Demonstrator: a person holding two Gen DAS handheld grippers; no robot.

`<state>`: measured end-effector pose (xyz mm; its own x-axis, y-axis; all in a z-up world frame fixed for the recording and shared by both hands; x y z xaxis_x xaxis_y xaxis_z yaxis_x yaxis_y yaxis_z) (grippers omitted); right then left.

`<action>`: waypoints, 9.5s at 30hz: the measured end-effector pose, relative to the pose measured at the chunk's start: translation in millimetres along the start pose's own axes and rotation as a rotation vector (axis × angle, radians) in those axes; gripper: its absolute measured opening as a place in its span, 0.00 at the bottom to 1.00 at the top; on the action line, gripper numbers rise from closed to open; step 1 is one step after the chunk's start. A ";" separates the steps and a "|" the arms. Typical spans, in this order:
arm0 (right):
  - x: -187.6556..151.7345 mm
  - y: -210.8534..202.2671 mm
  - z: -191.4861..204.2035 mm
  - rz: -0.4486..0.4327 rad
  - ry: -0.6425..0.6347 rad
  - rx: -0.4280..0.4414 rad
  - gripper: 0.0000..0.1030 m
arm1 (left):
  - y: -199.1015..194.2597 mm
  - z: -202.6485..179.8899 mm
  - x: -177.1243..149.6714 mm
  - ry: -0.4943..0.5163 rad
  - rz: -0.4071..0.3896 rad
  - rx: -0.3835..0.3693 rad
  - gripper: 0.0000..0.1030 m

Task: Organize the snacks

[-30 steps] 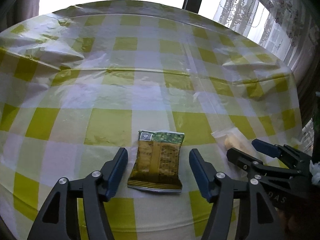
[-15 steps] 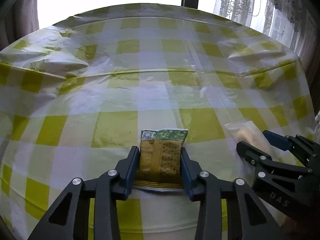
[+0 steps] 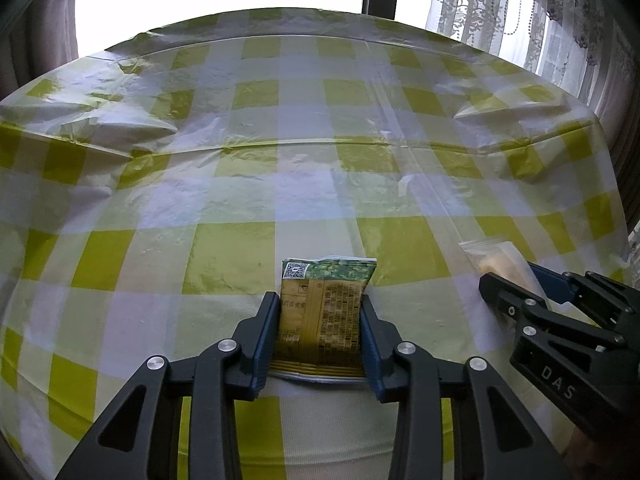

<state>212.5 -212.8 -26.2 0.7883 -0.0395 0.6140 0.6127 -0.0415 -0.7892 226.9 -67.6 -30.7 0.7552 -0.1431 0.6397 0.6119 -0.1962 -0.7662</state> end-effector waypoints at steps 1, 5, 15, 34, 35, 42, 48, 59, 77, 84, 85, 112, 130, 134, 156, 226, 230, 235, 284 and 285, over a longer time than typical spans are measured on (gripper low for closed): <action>-0.1 0.0 -0.2 0.001 0.003 -0.001 0.40 | 0.1 -0.1 0.0 0.001 0.001 0.001 0.37; 0.5 0.6 1.3 0.007 0.000 -0.013 0.39 | -1.4 -0.3 0.3 0.003 0.010 0.004 0.37; -21.7 -18.3 3.9 0.060 0.015 -0.003 0.37 | -25.4 4.6 -24.8 -0.043 0.069 -0.042 0.37; -95.7 -98.9 -6.9 0.055 0.051 -0.003 0.37 | -89.7 -13.9 -74.2 -0.108 0.033 -0.101 0.31; -98.2 -102.4 -8.3 0.051 0.053 -0.003 0.37 | -91.7 -14.4 -75.9 -0.110 0.031 -0.100 0.30; -114.1 -121.4 -15.6 0.028 0.062 0.007 0.37 | -107.1 -32.4 -87.0 -0.070 0.025 -0.082 0.30; -122.3 -135.4 -27.5 0.001 0.095 0.008 0.37 | -111.8 -55.3 -94.2 -0.028 0.031 -0.066 0.30; -137.8 -157.9 -44.7 -0.061 0.099 -0.079 0.37 | -115.1 -84.9 -103.6 0.047 0.024 -0.040 0.30; -144.7 -138.7 -48.3 -0.017 0.118 -0.062 0.37 | -101.3 -88.8 -110.2 0.066 0.044 0.000 0.30; -144.3 -136.3 -48.5 -0.005 0.118 -0.059 0.37 | -99.7 -88.8 -109.7 0.068 0.049 0.000 0.30; -144.2 -136.2 -48.5 -0.005 0.119 -0.058 0.37 | -99.8 -88.8 -109.6 0.067 0.049 0.000 0.30; -144.2 -136.1 -48.7 -0.005 0.118 -0.057 0.37 | -99.3 -89.0 -109.5 0.066 0.049 0.002 0.30; -144.1 -136.0 -48.9 -0.005 0.118 -0.056 0.37 | -99.3 -89.0 -109.4 0.066 0.050 0.002 0.30; -144.2 -136.0 -48.9 -0.005 0.118 -0.056 0.37 | -99.2 -89.1 -109.3 0.066 0.050 0.002 0.30; -144.2 -135.9 -49.0 -0.005 0.119 -0.055 0.37 | -99.0 -89.4 -109.0 0.066 0.051 0.003 0.30; -154.4 -138.4 8.3 0.102 0.051 -0.112 1.00 | -153.9 29.0 -146.5 -0.053 0.050 0.110 0.84; -150.7 -134.9 6.2 0.113 0.049 -0.110 1.00 | -153.3 26.8 -146.4 -0.052 0.046 0.112 0.85; -150.0 -133.0 6.0 0.119 0.049 -0.109 1.00 | -153.6 26.3 -147.2 -0.052 0.046 0.111 0.85; -150.3 -132.2 6.2 0.120 0.049 -0.110 1.00 | -153.5 25.5 -146.8 -0.044 0.049 0.114 0.86; -150.3 -132.1 6.1 0.121 0.049 -0.110 1.00 | -153.5 25.1 -146.7 -0.044 0.049 0.112 0.86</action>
<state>13.4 -195.3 -14.3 0.8504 -0.0990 0.5168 0.5018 -0.1429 -0.8531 28.2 7.8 -8.4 0.7928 -0.1065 0.6001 0.5947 -0.0801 -0.8000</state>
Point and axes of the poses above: each gripper's, at about its wrist camera, not at the fingertips, and y roughly the way its jaws point, z to its left, x to its top, the point moved 1 cm from there along y, roughly the way its jaws point, and after that the axes turned 1 degree about z, right-handed, at the moved point
